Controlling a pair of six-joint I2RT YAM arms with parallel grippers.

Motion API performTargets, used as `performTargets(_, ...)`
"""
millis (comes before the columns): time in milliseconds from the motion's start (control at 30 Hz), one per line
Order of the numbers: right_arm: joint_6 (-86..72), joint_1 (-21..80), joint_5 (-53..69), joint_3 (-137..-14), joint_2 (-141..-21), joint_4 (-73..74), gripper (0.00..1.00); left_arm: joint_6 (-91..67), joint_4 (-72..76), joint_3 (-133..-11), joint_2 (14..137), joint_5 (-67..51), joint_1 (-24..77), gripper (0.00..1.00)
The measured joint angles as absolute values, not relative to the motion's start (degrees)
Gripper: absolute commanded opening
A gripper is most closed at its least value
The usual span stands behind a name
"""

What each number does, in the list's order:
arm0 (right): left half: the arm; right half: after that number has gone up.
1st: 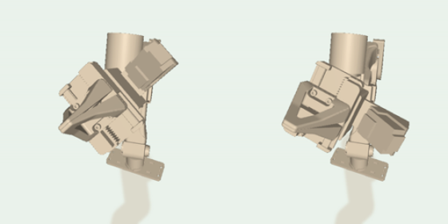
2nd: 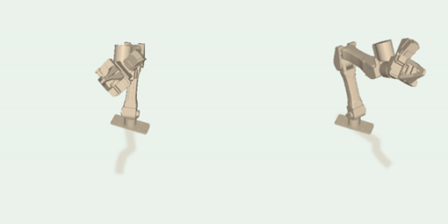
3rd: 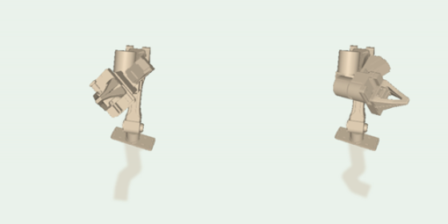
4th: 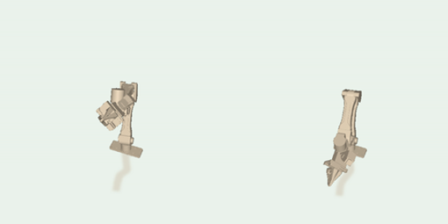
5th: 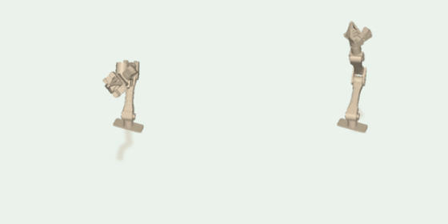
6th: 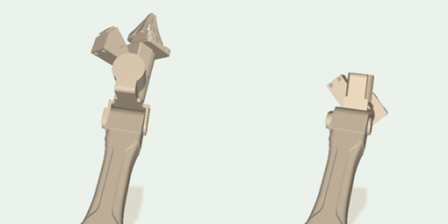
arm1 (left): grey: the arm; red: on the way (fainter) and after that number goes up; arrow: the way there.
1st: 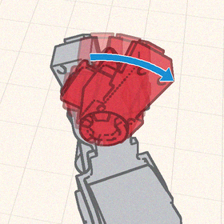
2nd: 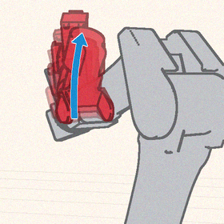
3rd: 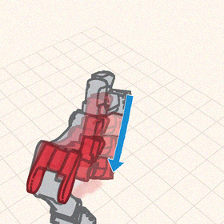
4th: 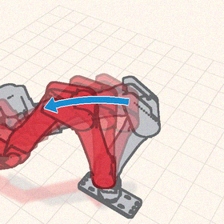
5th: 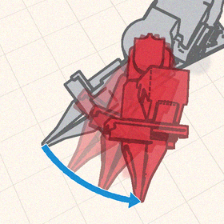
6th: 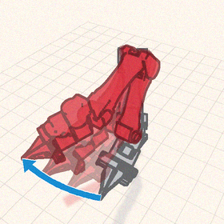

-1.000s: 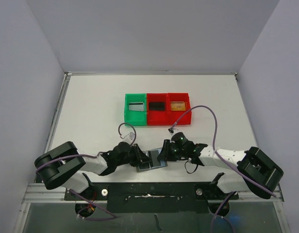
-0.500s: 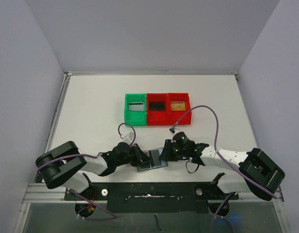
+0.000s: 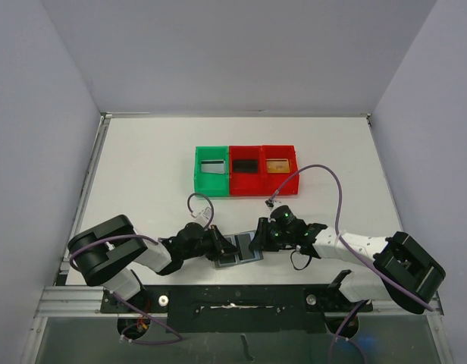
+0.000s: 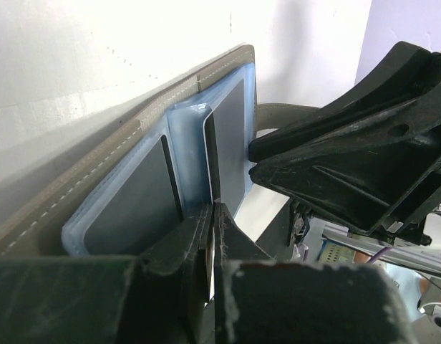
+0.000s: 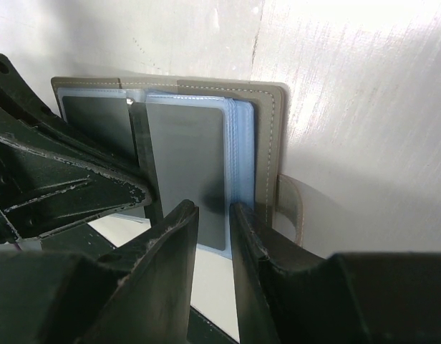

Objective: Take the credit cards out of the card holder

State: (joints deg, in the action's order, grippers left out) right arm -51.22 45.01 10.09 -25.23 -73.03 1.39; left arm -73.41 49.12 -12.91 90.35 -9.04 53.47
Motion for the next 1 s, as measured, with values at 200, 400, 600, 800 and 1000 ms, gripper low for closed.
performTargets(200, -50.85, 44.97, 9.93, -25.45, -72.53, 2.70, 0.28, -73.28, 47.79, -12.91, 89.36, -8.95, 53.47, 0.00)
performTargets(400, -49.30, 44.93, 9.50, -27.31, -67.99, 7.64, 0.29, -72.49, 43.42, -13.17, 86.04, -8.54, 53.47, 0.00)
performTargets(600, -48.53, 44.93, 10.94, -29.82, -64.77, 5.78, 0.29, -71.70, 41.04, -13.32, 84.77, -8.19, 53.47, 0.00)
performTargets(800, -48.60, 44.93, 12.78, -29.82, -69.25, 3.11, 0.29, -71.57, 40.42, -13.32, 84.44, -8.16, 53.47, 0.00)
performTargets(1000, -48.80, 44.91, 12.99, -29.17, -75.24, 1.61, 0.29, -71.57, 40.47, -13.34, 84.44, -8.19, 53.47, 0.01)
